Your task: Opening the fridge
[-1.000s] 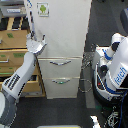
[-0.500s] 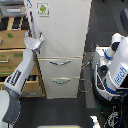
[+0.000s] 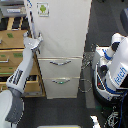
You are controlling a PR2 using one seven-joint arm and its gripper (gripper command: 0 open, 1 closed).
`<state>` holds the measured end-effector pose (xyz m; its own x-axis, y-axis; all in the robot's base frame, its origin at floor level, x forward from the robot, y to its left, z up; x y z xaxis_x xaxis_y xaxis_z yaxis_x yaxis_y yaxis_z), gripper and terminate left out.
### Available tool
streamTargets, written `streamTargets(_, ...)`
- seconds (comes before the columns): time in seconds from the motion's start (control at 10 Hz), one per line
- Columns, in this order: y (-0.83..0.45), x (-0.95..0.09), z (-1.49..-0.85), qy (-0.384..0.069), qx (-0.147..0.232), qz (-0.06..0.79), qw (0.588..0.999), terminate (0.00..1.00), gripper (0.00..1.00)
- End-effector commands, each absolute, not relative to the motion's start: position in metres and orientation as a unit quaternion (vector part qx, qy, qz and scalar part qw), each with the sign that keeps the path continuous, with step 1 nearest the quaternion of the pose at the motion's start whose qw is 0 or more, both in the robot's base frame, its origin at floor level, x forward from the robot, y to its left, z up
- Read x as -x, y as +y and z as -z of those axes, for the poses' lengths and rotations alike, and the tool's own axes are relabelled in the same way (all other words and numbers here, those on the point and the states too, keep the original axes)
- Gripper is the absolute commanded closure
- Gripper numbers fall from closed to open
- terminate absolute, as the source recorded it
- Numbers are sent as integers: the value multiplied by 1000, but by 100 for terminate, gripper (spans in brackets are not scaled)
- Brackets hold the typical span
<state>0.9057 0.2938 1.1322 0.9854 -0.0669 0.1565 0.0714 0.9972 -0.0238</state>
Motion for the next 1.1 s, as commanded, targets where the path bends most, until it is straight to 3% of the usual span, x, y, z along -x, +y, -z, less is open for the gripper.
streamTargets(0.1, 304, -916, -1095, -43, 63, 48, 996, 0, 100)
streamTargets(1.1, 258, -922, -1076, -25, 69, 74, 995, 0, 100)
